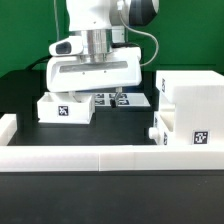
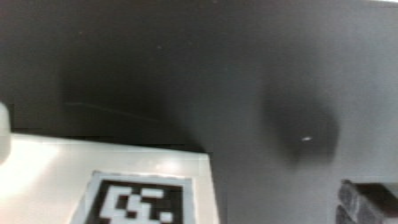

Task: Assemble drawer

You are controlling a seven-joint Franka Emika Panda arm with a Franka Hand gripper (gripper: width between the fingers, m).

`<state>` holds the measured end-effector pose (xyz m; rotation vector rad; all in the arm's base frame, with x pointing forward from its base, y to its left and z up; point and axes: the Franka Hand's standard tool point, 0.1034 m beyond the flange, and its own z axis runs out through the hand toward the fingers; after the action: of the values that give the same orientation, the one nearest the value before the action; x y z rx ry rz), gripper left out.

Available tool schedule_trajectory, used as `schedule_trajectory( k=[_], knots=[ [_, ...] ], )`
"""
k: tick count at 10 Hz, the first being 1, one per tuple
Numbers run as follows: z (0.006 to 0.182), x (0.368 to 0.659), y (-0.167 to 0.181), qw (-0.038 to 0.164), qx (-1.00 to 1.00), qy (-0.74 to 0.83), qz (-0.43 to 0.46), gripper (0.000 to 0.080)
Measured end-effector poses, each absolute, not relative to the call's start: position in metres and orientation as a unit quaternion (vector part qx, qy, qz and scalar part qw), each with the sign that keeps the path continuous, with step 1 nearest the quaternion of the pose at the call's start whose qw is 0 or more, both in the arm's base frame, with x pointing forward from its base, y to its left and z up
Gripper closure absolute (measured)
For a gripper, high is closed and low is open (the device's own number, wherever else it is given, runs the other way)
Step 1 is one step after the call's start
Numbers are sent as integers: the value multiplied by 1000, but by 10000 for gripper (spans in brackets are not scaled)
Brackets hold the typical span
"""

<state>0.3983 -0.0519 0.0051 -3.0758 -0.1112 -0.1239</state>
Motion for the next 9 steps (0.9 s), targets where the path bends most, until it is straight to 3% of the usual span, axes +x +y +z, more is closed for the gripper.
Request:
schedule_trajectory(
  k=[2, 3, 5, 6, 7, 9],
  knots=[
    [6, 401, -52, 30, -998, -36, -42, 387],
    [6, 401, -52, 30, -998, -36, -42, 387],
    [6, 402, -52, 30, -998, -37, -43, 698],
    [7, 403, -53, 30, -998, -38, -44, 698],
    [7, 403, -53, 30, -998, -38, -44, 756],
    [7, 404, -52, 30, -998, -40, -45, 756]
  ],
)
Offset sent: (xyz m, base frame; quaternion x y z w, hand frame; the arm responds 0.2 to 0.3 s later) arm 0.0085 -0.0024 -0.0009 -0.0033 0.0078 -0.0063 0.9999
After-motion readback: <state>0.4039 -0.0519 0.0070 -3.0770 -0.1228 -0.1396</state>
